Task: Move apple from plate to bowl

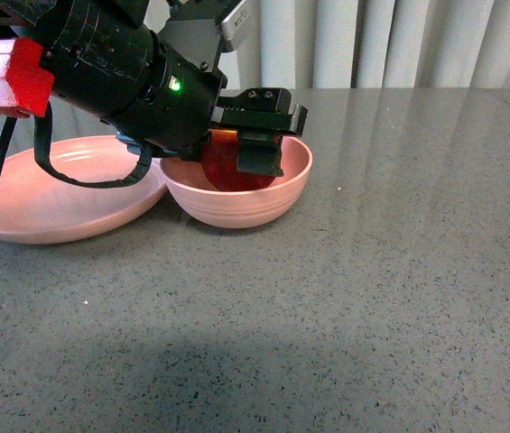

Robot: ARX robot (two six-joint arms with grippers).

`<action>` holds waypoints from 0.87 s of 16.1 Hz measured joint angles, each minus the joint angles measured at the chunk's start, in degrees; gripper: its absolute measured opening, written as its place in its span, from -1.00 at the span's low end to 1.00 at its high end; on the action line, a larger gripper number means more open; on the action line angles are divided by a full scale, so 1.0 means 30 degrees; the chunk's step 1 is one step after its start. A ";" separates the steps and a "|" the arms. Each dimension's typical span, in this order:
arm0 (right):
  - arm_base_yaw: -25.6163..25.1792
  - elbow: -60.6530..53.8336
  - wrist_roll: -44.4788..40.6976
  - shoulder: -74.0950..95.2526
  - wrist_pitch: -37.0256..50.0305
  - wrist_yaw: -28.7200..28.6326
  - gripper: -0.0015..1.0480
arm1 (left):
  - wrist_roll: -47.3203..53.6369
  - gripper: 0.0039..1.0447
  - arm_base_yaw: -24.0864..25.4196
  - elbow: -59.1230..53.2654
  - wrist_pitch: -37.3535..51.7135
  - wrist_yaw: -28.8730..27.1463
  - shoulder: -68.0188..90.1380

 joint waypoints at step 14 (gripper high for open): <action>0.0000 0.0000 0.0000 0.0000 0.0000 0.0000 0.87 | 0.0073 0.88 0.0627 -0.1508 0.4692 -0.1770 -0.8728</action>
